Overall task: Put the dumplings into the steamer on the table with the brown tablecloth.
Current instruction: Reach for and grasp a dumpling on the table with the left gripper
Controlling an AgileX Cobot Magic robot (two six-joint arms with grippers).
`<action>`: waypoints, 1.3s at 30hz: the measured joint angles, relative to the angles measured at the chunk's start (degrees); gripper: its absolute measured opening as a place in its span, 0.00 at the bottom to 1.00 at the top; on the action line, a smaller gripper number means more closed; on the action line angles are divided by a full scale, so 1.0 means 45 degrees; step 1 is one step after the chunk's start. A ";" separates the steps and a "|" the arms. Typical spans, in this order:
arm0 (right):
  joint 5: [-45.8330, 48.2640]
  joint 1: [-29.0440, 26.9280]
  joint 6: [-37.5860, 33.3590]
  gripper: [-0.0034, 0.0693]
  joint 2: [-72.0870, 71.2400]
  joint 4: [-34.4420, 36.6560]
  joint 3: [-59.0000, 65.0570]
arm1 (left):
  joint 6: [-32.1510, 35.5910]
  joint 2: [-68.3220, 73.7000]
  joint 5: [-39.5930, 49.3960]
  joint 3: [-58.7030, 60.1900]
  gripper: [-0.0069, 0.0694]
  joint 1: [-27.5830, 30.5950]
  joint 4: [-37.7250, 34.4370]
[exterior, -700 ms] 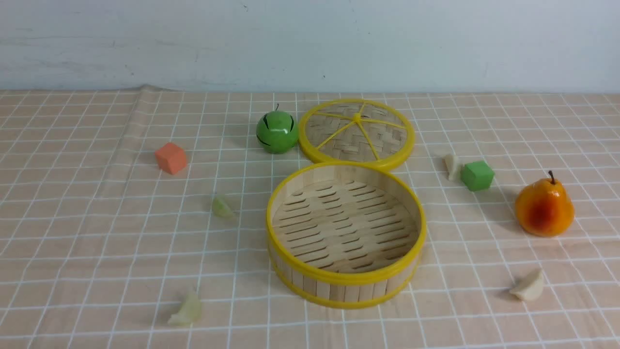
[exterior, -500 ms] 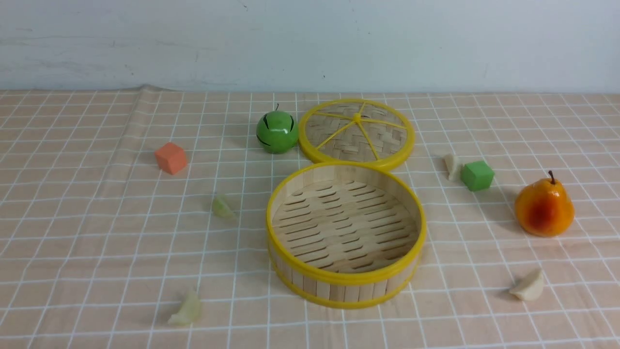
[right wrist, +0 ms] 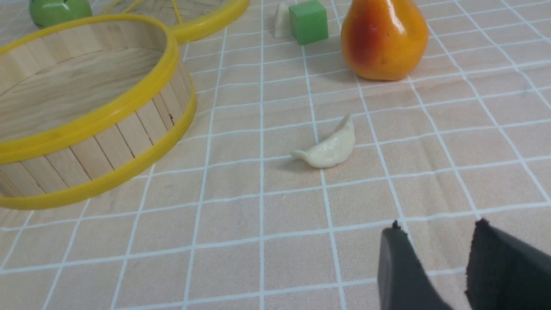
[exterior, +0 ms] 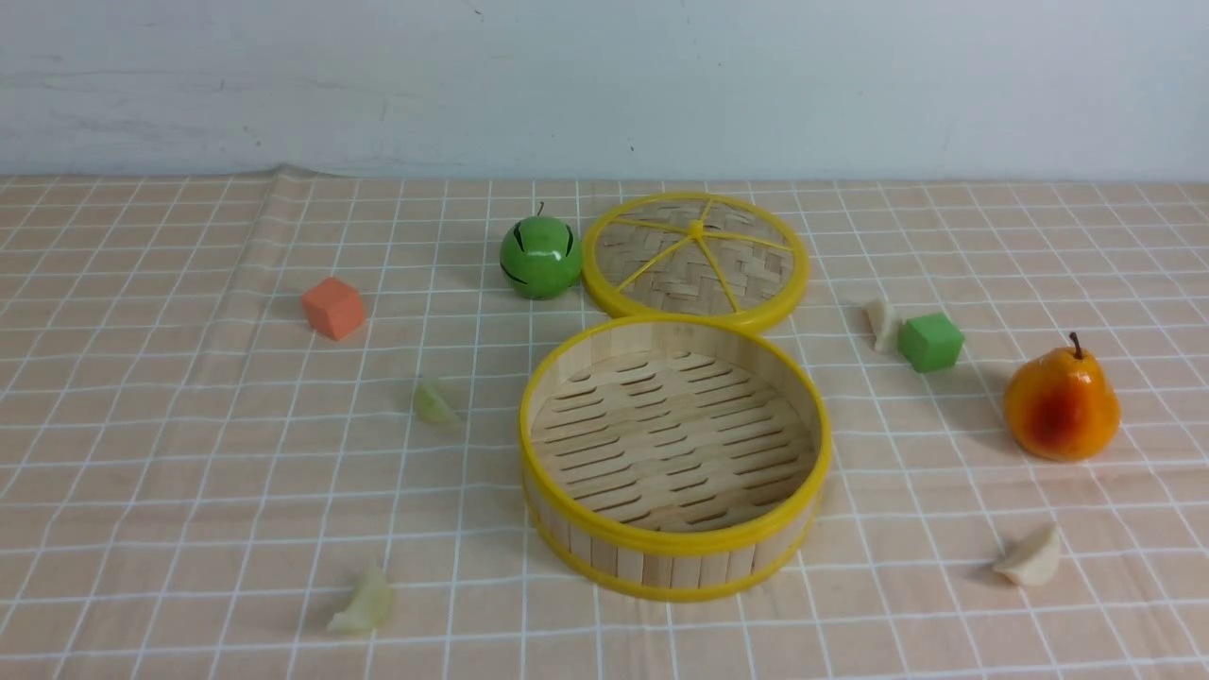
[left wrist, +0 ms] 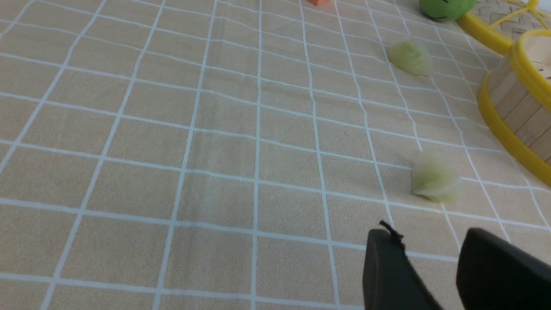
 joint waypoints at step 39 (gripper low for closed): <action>-0.8555 0.0000 0.0000 0.38 0.0000 -0.4077 0.0158 | 0.0039 0.0000 -0.7450 0.0000 0.40 0.0000 0.0958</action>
